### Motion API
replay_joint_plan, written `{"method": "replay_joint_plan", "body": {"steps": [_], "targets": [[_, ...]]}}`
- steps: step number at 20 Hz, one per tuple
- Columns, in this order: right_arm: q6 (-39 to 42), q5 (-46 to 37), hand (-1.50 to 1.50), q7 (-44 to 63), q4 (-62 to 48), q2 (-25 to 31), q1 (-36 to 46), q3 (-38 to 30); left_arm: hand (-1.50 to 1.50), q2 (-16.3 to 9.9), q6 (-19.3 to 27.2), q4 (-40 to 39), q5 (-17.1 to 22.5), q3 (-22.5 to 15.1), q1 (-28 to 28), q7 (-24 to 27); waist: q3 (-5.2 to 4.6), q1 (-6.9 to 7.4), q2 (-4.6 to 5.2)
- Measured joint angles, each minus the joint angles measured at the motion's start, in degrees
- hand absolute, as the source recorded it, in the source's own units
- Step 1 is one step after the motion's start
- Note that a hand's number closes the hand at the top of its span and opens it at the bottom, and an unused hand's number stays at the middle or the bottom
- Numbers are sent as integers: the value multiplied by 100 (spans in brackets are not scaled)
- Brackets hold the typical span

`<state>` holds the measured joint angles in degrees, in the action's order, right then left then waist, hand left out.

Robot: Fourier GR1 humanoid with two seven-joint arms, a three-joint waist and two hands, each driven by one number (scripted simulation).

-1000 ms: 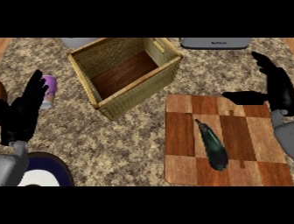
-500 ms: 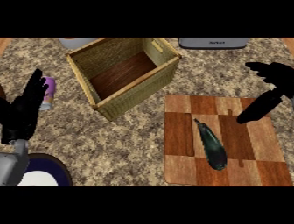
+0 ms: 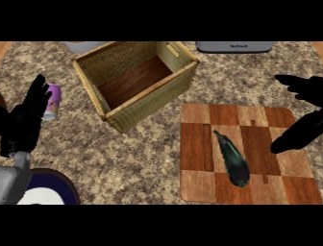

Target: Pick the eggplant from the cutting board and place it in the basket

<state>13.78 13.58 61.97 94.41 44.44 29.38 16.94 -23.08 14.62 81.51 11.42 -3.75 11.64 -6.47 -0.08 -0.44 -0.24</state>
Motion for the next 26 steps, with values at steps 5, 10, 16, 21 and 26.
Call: {"method": "replay_joint_plan", "body": {"steps": [5,10,16,21,26], "targets": [[-223,-425,-150,-173,266,-286,-573,-103,0,55,-43,273,-107,40,-122,-152,5,25,8],[-385,-965,-150,-291,363,-728,-996,-34,0,173,-157,167,-233,128,-96,-54,6,33,18],[-523,-1746,-150,-458,555,-1306,-1450,14,0,303,-279,55,-365,314,-7,-74,7,35,21],[-555,-2362,-150,-738,673,-1572,-1896,-20,0,399,-385,214,-488,397,-102,-125,8,36,20],[-500,-2769,-150,-860,723,-1936,-2079,-139,0,493,-497,204,-615,542,-126,-129,8,39,21]]}}
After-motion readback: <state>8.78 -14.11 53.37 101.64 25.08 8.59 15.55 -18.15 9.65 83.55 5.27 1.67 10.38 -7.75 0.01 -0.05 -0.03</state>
